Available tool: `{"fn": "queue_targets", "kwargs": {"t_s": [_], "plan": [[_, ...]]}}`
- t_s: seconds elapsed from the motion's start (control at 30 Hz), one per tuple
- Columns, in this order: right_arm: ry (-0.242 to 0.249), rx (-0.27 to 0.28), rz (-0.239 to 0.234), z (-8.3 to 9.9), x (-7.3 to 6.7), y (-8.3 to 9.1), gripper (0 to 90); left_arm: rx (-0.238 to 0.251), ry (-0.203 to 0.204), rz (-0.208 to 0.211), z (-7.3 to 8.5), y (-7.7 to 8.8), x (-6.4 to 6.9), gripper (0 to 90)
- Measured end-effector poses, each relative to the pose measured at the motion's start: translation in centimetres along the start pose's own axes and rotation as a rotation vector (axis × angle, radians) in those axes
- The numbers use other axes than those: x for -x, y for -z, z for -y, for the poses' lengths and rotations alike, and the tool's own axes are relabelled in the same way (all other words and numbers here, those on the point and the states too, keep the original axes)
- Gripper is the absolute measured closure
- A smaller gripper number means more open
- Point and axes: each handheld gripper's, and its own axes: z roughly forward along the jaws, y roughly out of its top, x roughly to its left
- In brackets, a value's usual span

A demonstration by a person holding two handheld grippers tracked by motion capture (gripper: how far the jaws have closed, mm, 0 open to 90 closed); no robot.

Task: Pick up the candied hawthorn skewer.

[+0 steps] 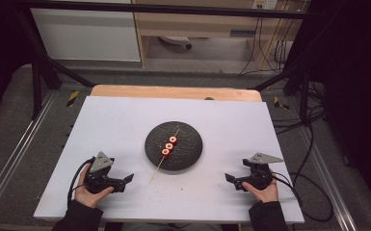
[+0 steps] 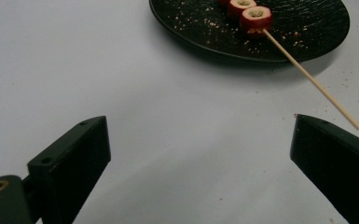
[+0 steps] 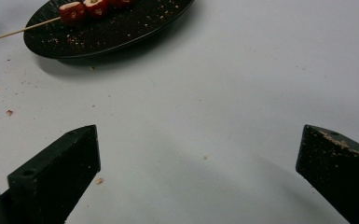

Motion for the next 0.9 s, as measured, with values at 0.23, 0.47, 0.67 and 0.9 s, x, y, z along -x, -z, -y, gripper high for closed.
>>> {"fn": "queue_targets", "kwargs": {"t_s": [0.23, 0.47, 0.67, 0.9], "plan": [[-0.005, -0.001, 0.003, 0.0, 0.0, 0.0, 0.8, -0.006, 0.0, 0.001, -1.4, -0.5, 1.3, 6.0], [-0.009, 0.0, 0.002, -0.1, 0.0, 0.0, 0.8, -0.032, 0.001, 0.015, -2.9, -1.6, 3.0, 12.7], [-0.001, -0.001, 0.003, 0.0, 0.0, 0.0, 0.8, -0.053, 0.001, 0.021, -3.9, -2.5, 4.2, 20.1], [-0.002, -0.002, 0.002, 0.0, 0.0, -0.1, 0.8, -0.094, -0.001, 0.0, -4.4, -4.0, 5.9, 35.0]]}}
